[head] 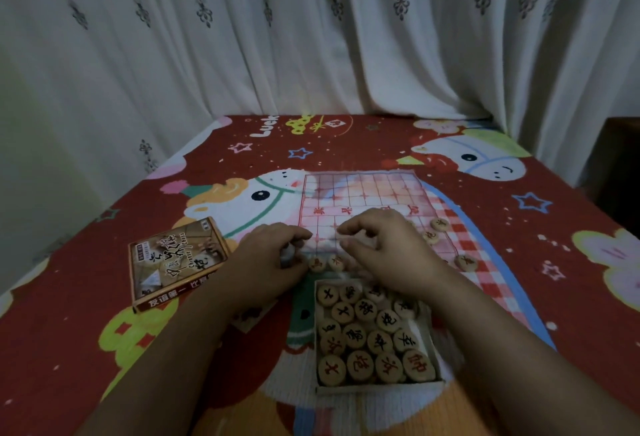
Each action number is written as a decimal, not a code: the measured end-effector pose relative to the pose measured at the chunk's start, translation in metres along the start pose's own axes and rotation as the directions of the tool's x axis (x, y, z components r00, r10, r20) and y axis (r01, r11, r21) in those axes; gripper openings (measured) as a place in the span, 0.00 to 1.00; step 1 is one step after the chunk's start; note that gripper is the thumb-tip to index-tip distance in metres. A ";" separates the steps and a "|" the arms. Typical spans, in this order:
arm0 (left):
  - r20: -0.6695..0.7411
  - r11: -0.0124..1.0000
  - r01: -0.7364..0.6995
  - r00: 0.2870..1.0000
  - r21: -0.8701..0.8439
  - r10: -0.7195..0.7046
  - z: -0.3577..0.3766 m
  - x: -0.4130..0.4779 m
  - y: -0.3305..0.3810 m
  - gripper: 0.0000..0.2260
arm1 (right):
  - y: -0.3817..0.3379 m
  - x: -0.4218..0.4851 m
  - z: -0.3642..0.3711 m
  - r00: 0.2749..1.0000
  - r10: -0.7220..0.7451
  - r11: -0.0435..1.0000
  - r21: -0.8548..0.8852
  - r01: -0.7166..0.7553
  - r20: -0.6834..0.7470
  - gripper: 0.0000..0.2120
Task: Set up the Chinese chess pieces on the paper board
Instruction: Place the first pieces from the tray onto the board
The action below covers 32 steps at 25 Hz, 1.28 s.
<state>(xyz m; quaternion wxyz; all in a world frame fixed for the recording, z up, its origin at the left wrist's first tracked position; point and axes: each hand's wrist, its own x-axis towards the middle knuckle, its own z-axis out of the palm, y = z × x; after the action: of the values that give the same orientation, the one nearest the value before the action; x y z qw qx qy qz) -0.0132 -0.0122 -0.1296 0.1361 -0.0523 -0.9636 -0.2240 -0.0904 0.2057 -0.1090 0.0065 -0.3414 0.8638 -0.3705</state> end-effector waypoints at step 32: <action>0.461 0.976 -0.035 0.877 -0.213 0.132 -0.023 -0.028 0.062 0.08 | 0.007 -0.073 -0.068 0.942 0.141 0.945 0.243 -0.220 0.306 0.03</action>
<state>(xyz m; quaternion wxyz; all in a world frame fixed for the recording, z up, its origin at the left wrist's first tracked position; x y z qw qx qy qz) 0.0292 0.0318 -0.0916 -0.0992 -0.1605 -0.9373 -0.2931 -0.0562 0.2959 -0.0822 0.2120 -0.3057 0.8222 -0.4308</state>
